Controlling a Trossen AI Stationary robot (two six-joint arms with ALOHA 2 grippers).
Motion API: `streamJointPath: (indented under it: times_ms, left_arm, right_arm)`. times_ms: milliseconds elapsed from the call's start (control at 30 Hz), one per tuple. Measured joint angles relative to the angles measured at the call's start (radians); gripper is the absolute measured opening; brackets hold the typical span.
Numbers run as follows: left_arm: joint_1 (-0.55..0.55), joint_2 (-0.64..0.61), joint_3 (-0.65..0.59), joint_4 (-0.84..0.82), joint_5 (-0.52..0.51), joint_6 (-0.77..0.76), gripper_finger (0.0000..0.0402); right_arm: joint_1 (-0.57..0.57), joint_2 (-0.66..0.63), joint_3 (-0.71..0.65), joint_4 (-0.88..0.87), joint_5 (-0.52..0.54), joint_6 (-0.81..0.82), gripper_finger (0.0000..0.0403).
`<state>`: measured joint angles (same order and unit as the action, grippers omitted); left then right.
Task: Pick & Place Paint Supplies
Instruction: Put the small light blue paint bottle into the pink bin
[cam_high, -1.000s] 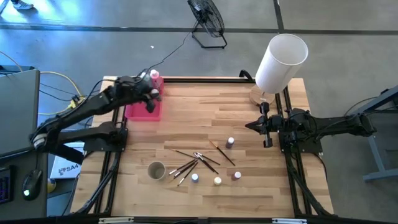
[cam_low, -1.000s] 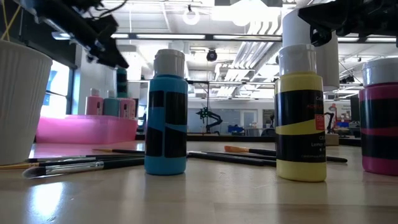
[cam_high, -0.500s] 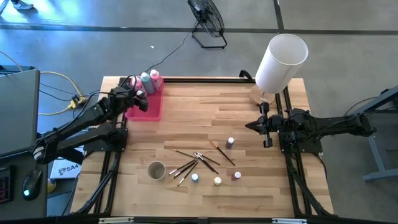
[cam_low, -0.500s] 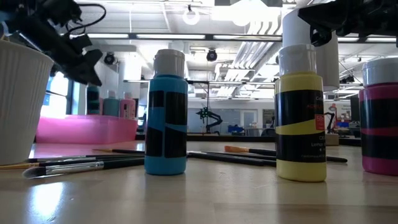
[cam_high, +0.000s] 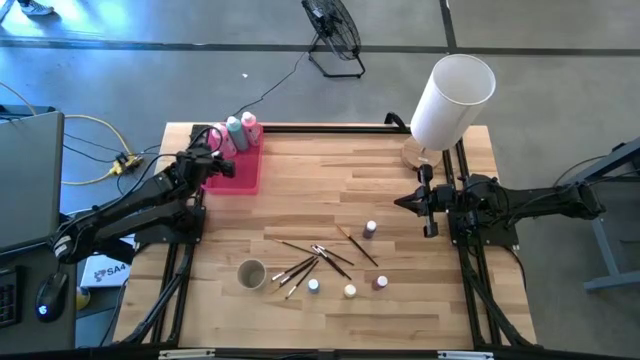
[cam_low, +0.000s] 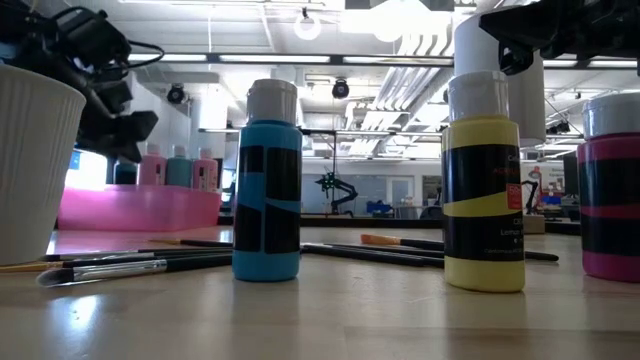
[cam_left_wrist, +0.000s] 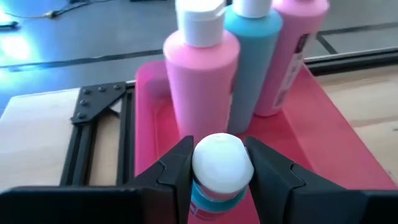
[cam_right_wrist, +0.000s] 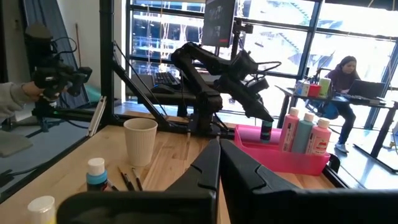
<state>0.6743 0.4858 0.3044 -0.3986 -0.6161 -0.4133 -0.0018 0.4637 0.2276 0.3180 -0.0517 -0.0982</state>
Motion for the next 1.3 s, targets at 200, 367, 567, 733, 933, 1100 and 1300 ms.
streamJointPath:
  times_ms: [200,367,567,733,933,1100,1300]
  left_arm:
    - [0.000,0.000,0.000,-0.001,-0.004,-0.050,0.0120]
    - [0.000,0.003,0.000,-0.001,-0.018,-0.064,0.0120]
    - [0.000,0.003,-0.003,0.002,-0.001,-0.089,0.0120]
    - [0.000,0.002,-0.050,0.006,-0.002,-0.125,0.0120]
    - [0.000,0.002,-0.077,0.030,-0.022,-0.142,0.0120]
    - [0.000,0.002,-0.077,0.034,-0.030,-0.141,0.0120]
    - [0.000,0.002,-0.077,0.030,-0.031,-0.141,0.0120]
  right_arm:
    - [0.000,0.000,0.000,0.000,0.000,0.000,0.0003]
    - [0.000,0.000,0.000,0.000,0.000,0.000,0.0003]
    - [0.000,0.000,0.000,0.000,0.000,0.000,0.0003]
    - [0.000,0.000,0.000,-0.001,-0.001,0.000,0.0003]
    - [0.000,0.000,0.000,-0.001,-0.002,0.000,0.0003]
    - [0.000,0.000,0.000,-0.001,-0.002,0.000,0.0003]
    - [0.000,0.000,0.000,-0.001,-0.003,0.000,0.0003]
